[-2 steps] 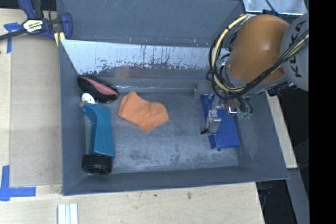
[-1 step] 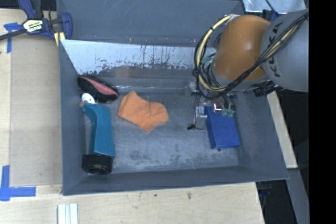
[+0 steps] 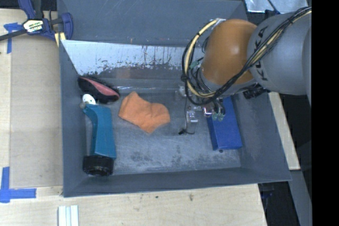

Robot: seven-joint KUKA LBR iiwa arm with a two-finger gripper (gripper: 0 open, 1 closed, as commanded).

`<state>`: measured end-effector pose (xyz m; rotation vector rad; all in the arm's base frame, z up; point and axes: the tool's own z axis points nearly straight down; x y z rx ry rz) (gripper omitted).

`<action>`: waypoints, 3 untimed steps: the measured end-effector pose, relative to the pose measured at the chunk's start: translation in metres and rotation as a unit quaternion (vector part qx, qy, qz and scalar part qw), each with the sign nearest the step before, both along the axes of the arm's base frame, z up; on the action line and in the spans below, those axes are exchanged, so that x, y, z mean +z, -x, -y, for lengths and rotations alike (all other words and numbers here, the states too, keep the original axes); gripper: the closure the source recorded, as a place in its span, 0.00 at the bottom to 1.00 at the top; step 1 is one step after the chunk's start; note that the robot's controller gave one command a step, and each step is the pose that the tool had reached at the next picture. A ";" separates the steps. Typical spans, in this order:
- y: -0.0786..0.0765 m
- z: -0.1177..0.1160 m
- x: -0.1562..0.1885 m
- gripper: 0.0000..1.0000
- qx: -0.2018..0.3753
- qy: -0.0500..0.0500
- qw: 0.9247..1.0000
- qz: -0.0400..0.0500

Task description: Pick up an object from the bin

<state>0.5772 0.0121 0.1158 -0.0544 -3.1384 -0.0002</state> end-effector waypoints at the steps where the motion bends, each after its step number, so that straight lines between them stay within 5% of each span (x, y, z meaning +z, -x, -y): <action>1: -0.025 -0.011 -0.016 0.00 0.016 0.000 1.000 0.007; 2: -0.021 -0.044 -0.036 0.00 0.027 0.001 1.000 0.002; 3: -0.002 -0.075 -0.022 1.00 0.051 0.000 0.999 0.002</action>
Offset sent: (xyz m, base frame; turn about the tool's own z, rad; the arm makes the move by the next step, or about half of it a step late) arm 0.0137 0.0759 -0.0458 -0.1440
